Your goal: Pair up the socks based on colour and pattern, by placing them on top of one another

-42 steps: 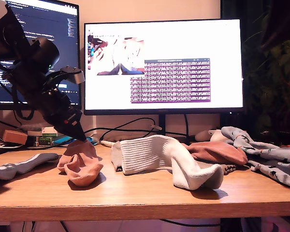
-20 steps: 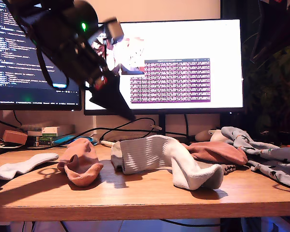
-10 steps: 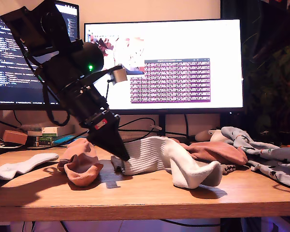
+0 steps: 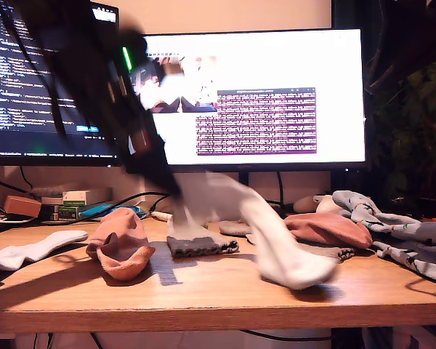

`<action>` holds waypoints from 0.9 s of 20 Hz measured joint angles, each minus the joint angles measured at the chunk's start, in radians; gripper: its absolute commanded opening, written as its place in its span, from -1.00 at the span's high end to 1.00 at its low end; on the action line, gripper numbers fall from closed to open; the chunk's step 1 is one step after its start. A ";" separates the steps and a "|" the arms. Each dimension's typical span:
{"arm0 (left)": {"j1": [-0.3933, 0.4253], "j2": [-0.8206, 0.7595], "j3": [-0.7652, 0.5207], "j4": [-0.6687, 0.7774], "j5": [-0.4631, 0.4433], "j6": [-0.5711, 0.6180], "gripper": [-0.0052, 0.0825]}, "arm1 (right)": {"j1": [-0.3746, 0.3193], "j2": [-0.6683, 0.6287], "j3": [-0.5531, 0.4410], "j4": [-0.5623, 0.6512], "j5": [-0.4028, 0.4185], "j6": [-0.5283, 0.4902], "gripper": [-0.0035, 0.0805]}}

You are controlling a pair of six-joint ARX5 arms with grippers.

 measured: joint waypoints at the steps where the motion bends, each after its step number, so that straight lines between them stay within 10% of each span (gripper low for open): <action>1: 0.001 -0.037 0.000 -0.009 -0.009 0.000 0.93 | 0.000 0.000 0.000 0.000 0.000 0.000 0.94; 18: 0.000 -0.365 0.097 -0.559 -0.388 -0.051 0.93 | 0.004 0.000 0.000 0.021 -0.031 -0.006 0.94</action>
